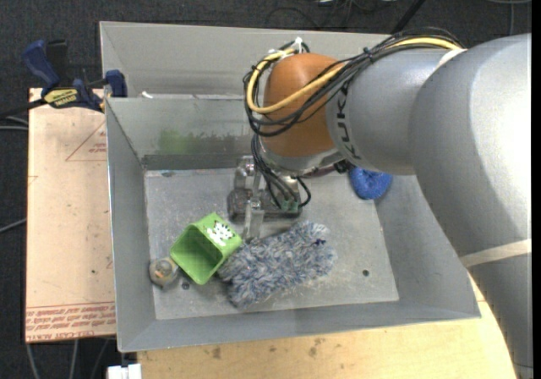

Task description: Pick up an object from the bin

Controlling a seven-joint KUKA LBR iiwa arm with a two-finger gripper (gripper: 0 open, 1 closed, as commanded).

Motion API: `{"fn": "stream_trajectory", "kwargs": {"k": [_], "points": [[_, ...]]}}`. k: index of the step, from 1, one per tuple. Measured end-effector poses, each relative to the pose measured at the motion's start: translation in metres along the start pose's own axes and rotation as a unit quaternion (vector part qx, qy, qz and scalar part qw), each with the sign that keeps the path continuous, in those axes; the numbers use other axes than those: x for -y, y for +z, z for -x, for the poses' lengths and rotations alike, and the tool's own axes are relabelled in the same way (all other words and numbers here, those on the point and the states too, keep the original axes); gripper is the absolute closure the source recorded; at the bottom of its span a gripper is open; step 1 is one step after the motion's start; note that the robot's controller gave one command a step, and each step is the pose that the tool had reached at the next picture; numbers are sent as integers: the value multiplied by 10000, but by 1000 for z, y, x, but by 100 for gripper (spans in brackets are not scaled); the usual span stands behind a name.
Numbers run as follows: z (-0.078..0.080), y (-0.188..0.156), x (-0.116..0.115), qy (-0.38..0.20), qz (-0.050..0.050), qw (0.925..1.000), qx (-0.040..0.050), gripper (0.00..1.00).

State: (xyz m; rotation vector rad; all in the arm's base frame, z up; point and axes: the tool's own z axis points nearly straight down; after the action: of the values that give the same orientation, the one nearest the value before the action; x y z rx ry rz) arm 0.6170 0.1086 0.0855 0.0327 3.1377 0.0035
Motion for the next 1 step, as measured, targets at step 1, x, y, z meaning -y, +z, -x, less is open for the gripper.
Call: {"fn": "stream_trajectory", "kwargs": {"k": [1], "points": [[-29,13,6,-554,-13,9985,-29,0]]}}
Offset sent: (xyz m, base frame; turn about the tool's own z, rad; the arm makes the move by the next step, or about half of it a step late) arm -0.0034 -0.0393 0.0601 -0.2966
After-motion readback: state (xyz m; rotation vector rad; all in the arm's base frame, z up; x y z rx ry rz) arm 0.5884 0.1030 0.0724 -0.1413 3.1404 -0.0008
